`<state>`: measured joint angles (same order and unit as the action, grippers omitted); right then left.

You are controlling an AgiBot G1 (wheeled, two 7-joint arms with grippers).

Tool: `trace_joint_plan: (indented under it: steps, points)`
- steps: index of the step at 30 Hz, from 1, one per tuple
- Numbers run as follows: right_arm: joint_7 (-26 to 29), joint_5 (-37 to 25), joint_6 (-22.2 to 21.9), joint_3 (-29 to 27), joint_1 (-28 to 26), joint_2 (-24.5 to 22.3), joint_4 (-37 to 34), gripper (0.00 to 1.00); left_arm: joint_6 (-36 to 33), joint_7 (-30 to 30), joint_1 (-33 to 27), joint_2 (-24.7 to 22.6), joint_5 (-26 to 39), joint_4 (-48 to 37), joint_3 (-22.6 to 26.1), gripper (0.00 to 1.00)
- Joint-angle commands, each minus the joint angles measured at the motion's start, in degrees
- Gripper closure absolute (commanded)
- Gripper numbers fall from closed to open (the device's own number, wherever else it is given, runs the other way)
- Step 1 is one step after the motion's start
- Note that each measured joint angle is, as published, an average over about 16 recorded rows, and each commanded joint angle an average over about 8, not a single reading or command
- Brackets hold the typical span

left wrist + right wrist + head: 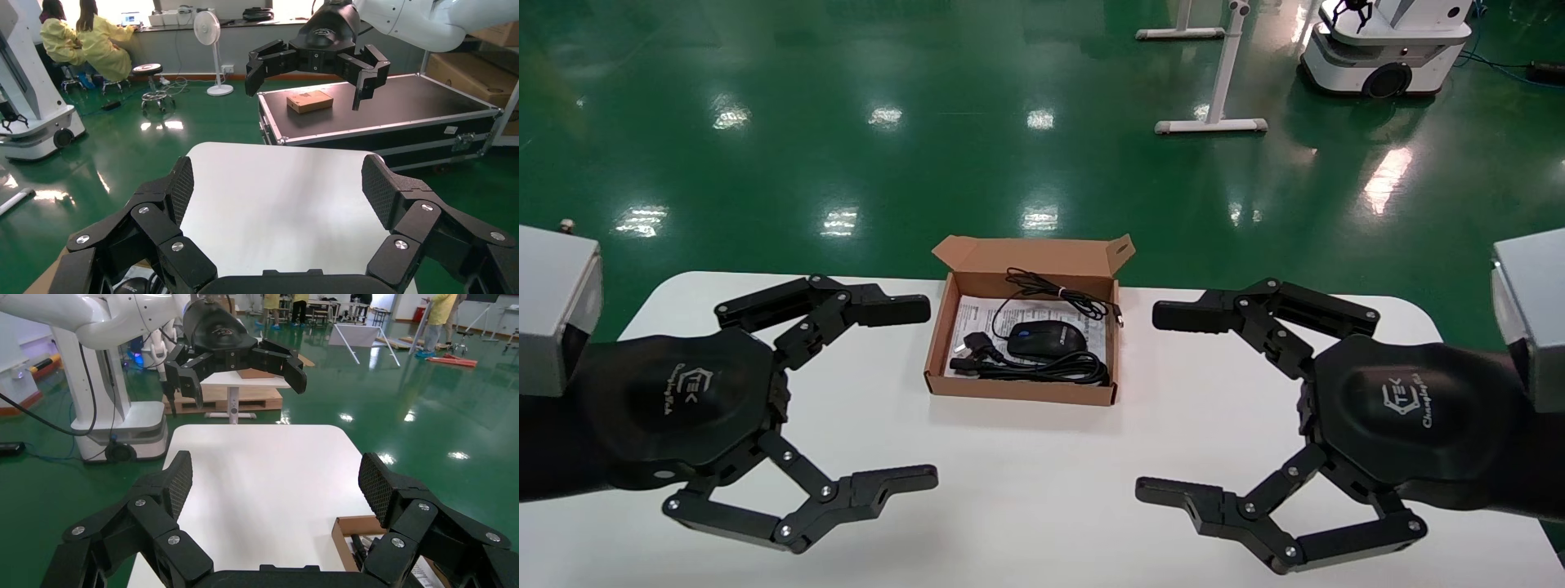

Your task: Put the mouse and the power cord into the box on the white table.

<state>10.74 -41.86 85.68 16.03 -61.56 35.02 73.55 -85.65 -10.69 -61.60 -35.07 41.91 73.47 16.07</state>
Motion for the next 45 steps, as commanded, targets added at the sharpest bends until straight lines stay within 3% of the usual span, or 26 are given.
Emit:
trace_joint_plan:
  steps: [1,45]
  points:
    - [0.00,0.00,0.00,0.00,0.00,0.00,0.00,0.00,0.00,0.00,-0.01,0.00,0.00,-0.01,0.00,0.00]
    - [0.00,0.00,0.00,0.00,0.00,0.00,0.00,0.00,0.00,0.00,-0.02,-0.01,0.00,-0.02,0.01,0.00]
